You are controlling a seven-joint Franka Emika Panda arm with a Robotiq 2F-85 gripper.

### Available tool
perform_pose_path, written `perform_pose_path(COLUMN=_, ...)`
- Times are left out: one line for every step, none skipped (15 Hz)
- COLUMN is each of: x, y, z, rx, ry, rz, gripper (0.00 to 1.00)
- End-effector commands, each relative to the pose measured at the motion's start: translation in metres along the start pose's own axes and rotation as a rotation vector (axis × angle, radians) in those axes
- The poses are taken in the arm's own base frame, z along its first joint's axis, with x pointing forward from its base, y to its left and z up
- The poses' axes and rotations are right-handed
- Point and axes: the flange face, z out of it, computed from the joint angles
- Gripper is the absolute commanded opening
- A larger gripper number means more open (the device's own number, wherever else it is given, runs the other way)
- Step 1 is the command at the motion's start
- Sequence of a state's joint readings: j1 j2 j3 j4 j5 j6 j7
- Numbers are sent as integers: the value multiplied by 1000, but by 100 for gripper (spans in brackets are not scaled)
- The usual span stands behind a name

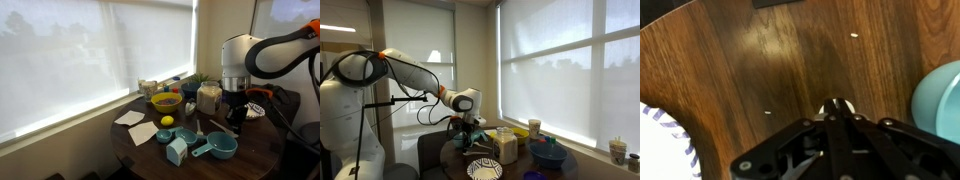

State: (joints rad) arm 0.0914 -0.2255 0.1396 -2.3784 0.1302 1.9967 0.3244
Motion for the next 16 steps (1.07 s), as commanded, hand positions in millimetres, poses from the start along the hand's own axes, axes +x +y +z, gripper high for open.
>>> perform_pose_path(x=-11, y=7, z=-1, rx=10, ry=35, rz=39, gripper=1)
perform_pose_path(x=-11, y=8, z=-2, rx=7, ry=40, rz=44, gripper=1)
perform_pose_path(x=-12, y=9, z=-2, rx=10, ry=48, rz=50, gripper=1)
perform_pose_path(x=-11, y=9, z=-3, rx=11, ry=60, rz=55, gripper=1)
perform_pose_path(x=-11, y=9, z=-4, rx=15, ry=69, rz=61, gripper=1)
perform_pose_path(x=-10, y=8, z=-5, rx=17, ry=77, rz=64, gripper=1)
perform_pose_path(x=-8, y=7, z=-6, rx=20, ry=84, rz=65, gripper=1)
perform_pose_path(x=-6, y=6, z=-8, rx=18, ry=91, rz=65, gripper=1)
perform_pose_path(x=-4, y=5, z=-9, rx=20, ry=96, rz=61, gripper=1)
perform_pose_path(x=-3, y=4, z=-9, rx=21, ry=97, rz=55, gripper=1)
perform_pose_path(x=-2, y=3, z=-8, rx=19, ry=99, rz=52, gripper=1)
perform_pose_path(x=-1, y=2, z=-8, rx=15, ry=101, rz=52, gripper=1)
perform_pose_path(x=-1, y=2, z=-7, rx=16, ry=100, rz=50, gripper=1)
perform_pose_path(x=-1, y=2, z=-7, rx=17, ry=100, rz=48, gripper=1)
perform_pose_path(x=-1, y=1, z=-7, rx=19, ry=98, rz=46, gripper=1)
perform_pose_path(x=-1, y=2, z=-5, rx=8, ry=87, rz=52, gripper=1)
